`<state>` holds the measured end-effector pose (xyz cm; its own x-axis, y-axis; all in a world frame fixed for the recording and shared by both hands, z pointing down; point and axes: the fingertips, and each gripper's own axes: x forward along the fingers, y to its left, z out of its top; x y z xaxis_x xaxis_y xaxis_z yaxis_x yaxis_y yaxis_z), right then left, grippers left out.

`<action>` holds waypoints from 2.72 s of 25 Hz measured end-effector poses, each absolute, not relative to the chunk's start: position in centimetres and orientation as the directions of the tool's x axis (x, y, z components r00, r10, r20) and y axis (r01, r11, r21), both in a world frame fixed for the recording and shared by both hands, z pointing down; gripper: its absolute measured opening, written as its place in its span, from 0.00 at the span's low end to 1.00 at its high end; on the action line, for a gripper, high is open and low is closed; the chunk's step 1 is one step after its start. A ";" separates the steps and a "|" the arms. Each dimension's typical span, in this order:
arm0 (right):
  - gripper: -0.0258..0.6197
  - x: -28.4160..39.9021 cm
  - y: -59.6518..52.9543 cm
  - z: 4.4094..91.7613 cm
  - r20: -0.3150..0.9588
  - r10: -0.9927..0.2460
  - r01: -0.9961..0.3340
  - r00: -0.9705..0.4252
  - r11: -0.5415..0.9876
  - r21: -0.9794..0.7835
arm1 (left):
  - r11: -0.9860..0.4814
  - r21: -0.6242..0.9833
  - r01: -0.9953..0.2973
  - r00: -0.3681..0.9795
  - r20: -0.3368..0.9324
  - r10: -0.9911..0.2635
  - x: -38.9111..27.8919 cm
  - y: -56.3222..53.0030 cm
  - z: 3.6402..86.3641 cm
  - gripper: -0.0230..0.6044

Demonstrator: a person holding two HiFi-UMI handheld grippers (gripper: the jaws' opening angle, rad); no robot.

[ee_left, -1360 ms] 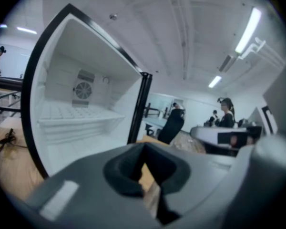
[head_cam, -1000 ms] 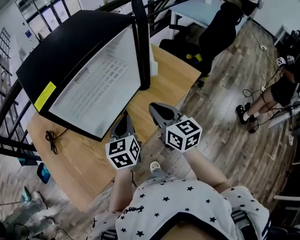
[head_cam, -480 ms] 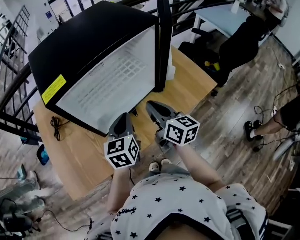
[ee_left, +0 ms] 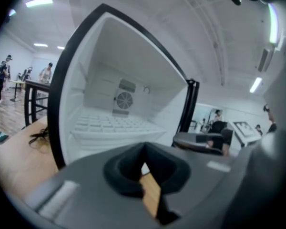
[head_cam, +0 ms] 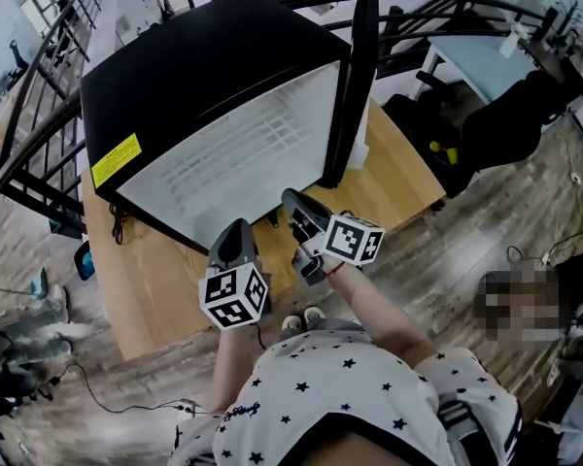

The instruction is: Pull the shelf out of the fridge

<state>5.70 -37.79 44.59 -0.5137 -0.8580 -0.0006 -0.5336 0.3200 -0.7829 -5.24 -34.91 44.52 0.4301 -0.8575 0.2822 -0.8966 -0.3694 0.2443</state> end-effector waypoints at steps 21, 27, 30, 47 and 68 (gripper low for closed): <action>0.21 2.2 -46.9 47.3 -0.153 -0.813 -0.063 -0.561 0.226 -0.972 | -0.137 0.262 -0.955 0.212 0.282 -0.936 -9.0 -33.1 45.6 0.05; 0.21 0.2 -49.6 48.1 -0.129 -0.826 -0.028 -0.549 0.172 -0.985 | -0.081 0.262 -0.962 0.159 0.293 -0.943 -9.9 -32.5 46.1 0.05; 0.21 -0.9 -50.6 48.3 -0.123 -0.838 -0.002 -0.531 0.147 -0.989 | -0.056 0.258 -0.965 0.135 0.304 -0.943 -10.5 -32.0 46.4 0.05; 0.11 -2.0 -52.9 48.2 -0.089 -0.877 -0.007 -0.473 0.105 -0.994 | 0.001 0.271 -0.963 0.085 0.307 -0.948 -11.8 -31.4 47.0 0.05; 0.10 -1.5 -52.6 48.4 -0.053 -0.892 0.009 -0.449 0.055 -0.998 | 0.054 0.265 -0.963 0.035 0.321 -0.947 -12.3 -26.7 47.0 0.05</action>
